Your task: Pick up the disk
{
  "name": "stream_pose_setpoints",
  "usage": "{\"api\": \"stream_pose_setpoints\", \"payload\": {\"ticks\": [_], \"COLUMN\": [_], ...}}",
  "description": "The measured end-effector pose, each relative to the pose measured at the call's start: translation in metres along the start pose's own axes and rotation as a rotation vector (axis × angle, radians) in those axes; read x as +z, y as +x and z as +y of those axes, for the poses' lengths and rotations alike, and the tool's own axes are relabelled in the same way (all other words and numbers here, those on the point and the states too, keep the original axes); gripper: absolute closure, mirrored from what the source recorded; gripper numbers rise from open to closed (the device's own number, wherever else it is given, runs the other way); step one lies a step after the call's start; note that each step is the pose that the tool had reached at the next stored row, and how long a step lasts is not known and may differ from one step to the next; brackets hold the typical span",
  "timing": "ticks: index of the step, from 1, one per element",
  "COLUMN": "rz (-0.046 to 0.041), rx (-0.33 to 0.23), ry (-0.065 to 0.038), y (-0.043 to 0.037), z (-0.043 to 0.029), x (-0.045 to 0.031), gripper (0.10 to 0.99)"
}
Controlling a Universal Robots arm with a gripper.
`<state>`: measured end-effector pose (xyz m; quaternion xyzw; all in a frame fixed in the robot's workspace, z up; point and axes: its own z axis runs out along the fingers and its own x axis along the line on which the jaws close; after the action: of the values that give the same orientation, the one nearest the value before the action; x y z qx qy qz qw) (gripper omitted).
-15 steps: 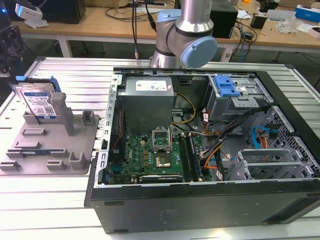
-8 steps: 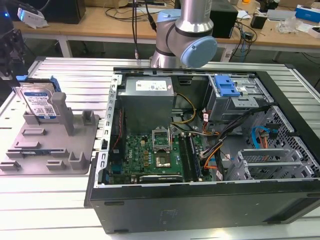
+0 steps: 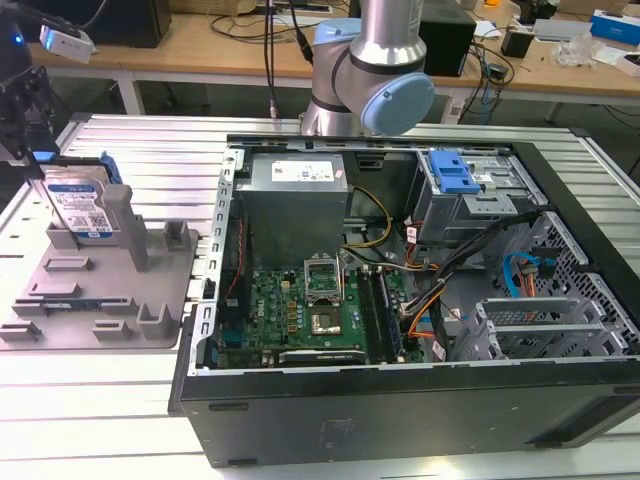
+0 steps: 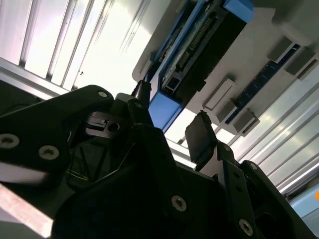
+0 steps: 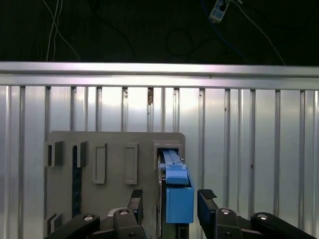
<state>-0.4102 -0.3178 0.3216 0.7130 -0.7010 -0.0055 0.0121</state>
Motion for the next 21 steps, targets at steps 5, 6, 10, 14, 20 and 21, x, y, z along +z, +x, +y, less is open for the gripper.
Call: {"api": "stream_pose_setpoints", "payload": {"ticks": [5,6,10,14,20,21], "rz": [0.0002,0.0002,0.0003,0.0004,0.0004,0.0004], "rx": [-0.002,-0.002,-0.004,-0.005,-0.006,-0.006], "ry": [0.0,0.0,0.0,0.0,0.0,0.0], "y": [-0.0003,-0.0003,-0.0005,-0.0013,-0.003,-0.003], "z": [-0.0001,-0.0001,-0.0002,-0.0003,0.0,0.0002], "x": [0.0046,0.0053,0.009,0.0141,0.0176,0.0179], "gripper": [0.529,0.529,0.529,0.529,0.529,0.529]}}
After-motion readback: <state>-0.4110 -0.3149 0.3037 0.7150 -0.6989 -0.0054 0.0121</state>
